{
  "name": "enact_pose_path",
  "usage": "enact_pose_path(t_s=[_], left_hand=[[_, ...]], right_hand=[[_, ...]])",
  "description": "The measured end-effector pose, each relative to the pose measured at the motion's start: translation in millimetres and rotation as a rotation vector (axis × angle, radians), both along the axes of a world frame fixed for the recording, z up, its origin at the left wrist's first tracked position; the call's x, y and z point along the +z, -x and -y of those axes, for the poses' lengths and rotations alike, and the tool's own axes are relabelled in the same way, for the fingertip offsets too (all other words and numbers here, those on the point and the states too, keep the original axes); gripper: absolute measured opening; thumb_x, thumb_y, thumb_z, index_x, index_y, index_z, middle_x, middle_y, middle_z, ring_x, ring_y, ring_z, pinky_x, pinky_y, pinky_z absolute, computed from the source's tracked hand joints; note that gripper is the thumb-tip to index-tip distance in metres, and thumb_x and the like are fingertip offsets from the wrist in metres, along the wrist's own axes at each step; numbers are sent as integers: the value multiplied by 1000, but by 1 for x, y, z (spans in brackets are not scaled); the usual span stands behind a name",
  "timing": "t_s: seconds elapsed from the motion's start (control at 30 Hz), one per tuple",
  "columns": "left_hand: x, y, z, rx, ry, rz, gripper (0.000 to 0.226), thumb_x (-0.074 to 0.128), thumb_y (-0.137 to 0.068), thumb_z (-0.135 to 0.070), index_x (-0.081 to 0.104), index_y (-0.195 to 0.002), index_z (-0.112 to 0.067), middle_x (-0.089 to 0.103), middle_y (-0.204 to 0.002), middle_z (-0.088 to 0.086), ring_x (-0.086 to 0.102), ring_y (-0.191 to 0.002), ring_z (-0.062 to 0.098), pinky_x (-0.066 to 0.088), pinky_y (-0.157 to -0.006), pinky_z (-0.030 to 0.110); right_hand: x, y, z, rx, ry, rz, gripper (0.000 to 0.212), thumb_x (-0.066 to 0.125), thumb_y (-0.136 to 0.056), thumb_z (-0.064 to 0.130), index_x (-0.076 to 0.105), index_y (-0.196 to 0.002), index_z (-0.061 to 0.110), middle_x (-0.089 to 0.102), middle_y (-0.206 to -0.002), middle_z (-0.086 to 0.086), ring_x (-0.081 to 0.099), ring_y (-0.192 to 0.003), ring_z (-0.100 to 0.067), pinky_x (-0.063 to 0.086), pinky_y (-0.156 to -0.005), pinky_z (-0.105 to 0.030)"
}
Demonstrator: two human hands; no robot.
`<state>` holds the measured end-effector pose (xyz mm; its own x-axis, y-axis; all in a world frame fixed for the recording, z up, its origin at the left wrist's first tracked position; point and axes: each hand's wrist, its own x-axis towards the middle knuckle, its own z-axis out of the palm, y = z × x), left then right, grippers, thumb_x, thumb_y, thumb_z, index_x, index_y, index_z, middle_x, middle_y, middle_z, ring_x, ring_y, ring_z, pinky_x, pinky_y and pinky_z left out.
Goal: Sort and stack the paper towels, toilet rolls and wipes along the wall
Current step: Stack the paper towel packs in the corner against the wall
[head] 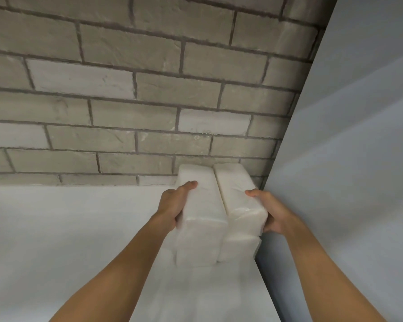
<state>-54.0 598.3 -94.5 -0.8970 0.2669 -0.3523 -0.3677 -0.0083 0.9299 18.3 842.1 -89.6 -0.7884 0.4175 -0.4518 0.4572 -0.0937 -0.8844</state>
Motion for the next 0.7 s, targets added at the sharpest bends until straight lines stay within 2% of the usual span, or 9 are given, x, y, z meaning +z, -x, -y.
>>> enact_pose_path(t_s=[0.27, 0.4, 0.47, 0.53, 0.6, 0.7], left_hand=[[-5, 12, -14, 19, 18, 15, 61, 75, -66, -61, 68, -102, -12, 75, -99, 8, 71, -93, 30, 52, -97, 47], [-12, 24, -17, 22, 55, 2, 87, 73, -47, -75, 65, -112, -16, 74, -102, 5, 70, -94, 29, 54, -93, 46], [-19, 32, -18, 27, 87, 4, 103, 73, -40, -81, 62, -122, -18, 73, -108, 7, 69, -99, 32, 54, -89, 41], [-26, 41, -19, 27, 106, 10, 116, 73, -33, -86, 60, -127, -20, 71, -113, 6, 68, -103, 33, 54, -90, 42], [-26, 41, -19, 26, 101, 9, 120, 73, -30, -87, 58, -129, -21, 71, -114, 4, 67, -103, 30, 54, -93, 47], [-15, 32, -17, -1, 99, -1, 113, 71, -40, -84, 56, -131, -19, 70, -114, 5, 67, -101, 30, 53, -90, 44]], right_hand=[[-2, -3, -5, 32, 52, -23, 57, 73, -68, 41, 63, -119, 18, 73, -106, -14, 67, -103, -35, 50, -90, -59], [0, -2, -9, 24, 75, -26, 50, 70, -74, 38, 62, -118, 16, 72, -105, -17, 66, -100, -36, 51, -90, -56], [0, -1, -9, 17, 83, -26, 51, 70, -73, 38, 62, -118, 15, 72, -103, -18, 66, -99, -36, 51, -89, -54], [0, 1, -8, 15, 83, -20, 53, 70, -72, 39, 61, -118, 15, 72, -103, -18, 65, -98, -37, 51, -88, -52], [0, 2, -9, 25, 74, -6, 55, 69, -71, 41, 61, -118, 15, 71, -104, -18, 65, -98, -37, 51, -87, -51], [1, 3, -10, 32, 68, 1, 55, 70, -70, 43, 62, -117, 16, 72, -106, -19, 65, -100, -36, 50, -90, -52]])
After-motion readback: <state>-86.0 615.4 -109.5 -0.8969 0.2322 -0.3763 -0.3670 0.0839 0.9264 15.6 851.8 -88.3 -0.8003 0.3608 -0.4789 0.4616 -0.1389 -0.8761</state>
